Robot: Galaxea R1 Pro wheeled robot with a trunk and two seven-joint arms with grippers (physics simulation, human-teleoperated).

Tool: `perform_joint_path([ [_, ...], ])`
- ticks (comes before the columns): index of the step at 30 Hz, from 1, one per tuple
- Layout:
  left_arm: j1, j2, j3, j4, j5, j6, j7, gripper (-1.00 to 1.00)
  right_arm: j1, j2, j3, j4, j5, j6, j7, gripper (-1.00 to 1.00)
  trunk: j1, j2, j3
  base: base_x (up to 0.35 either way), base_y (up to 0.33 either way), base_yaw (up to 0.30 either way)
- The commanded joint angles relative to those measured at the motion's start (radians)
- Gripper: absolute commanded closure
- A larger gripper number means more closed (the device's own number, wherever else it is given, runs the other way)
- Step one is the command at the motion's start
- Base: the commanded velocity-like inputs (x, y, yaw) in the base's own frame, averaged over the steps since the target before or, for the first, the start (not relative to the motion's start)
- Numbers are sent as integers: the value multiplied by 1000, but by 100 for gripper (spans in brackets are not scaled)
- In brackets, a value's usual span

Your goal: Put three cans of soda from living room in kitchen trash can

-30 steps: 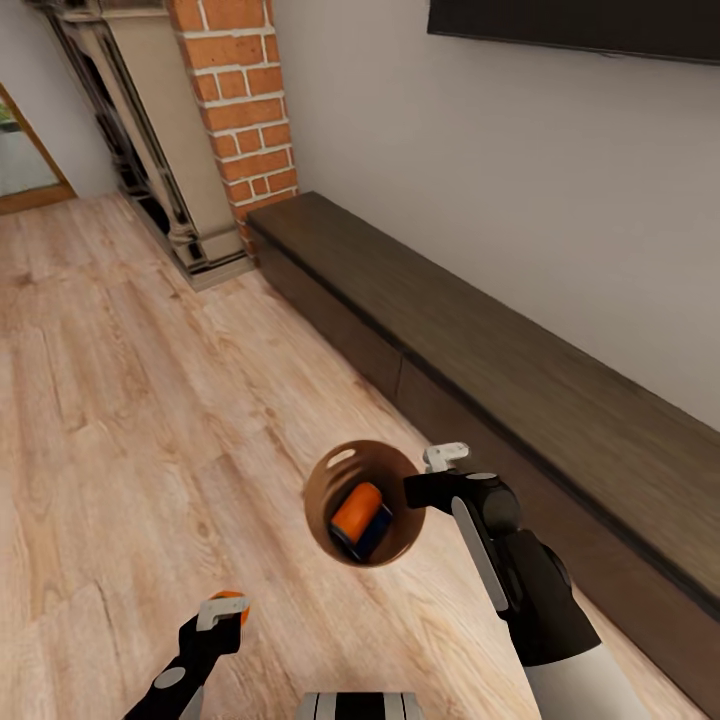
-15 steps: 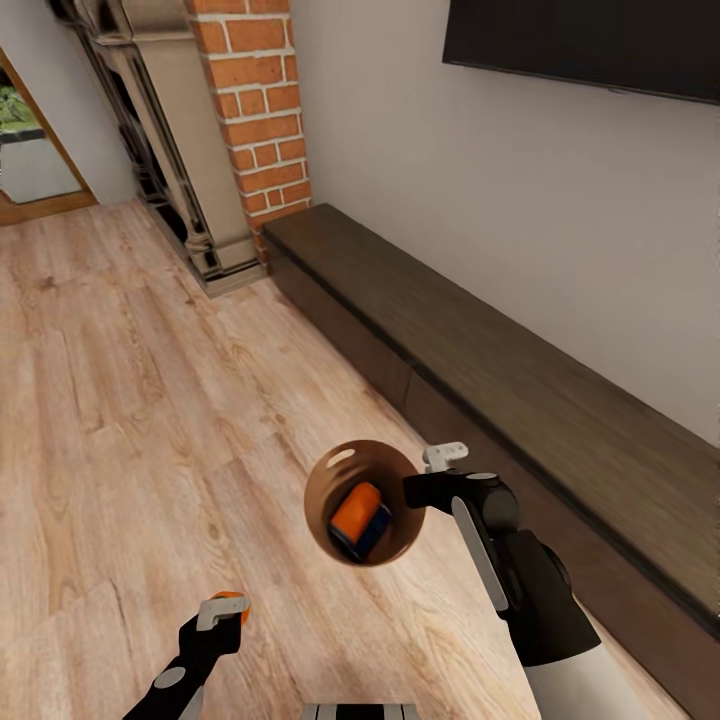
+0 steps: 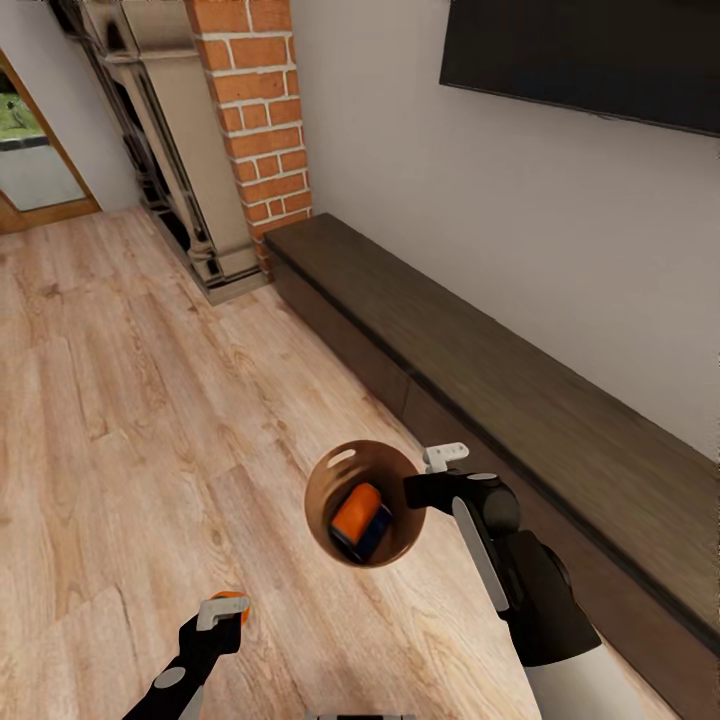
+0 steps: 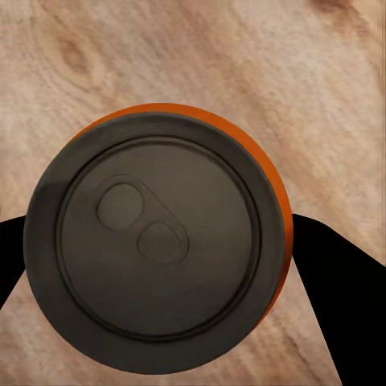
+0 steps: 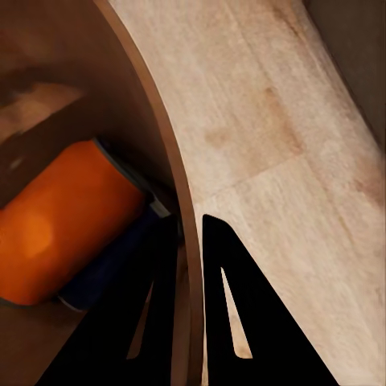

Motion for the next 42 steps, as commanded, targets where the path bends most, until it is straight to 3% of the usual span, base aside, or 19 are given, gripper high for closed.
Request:
perform_joint_path([
  [1, 0, 0, 0, 0, 0, 0, 0, 100, 0, 0, 0, 0, -21, -1, 5, 100, -4, 7, 3, 0, 0, 0],
  [31, 0, 0, 0, 0, 0, 1, 0, 100, 0, -2, -3, 1, -21, -1, 5, 100, -119, 217, 97, 0, 0, 0],
  [42, 0, 0, 0, 0, 0, 1, 0, 100, 0, -2, -2, 1, -21, -1, 5, 100, -161, 294, 144, 0, 0, 0],
])
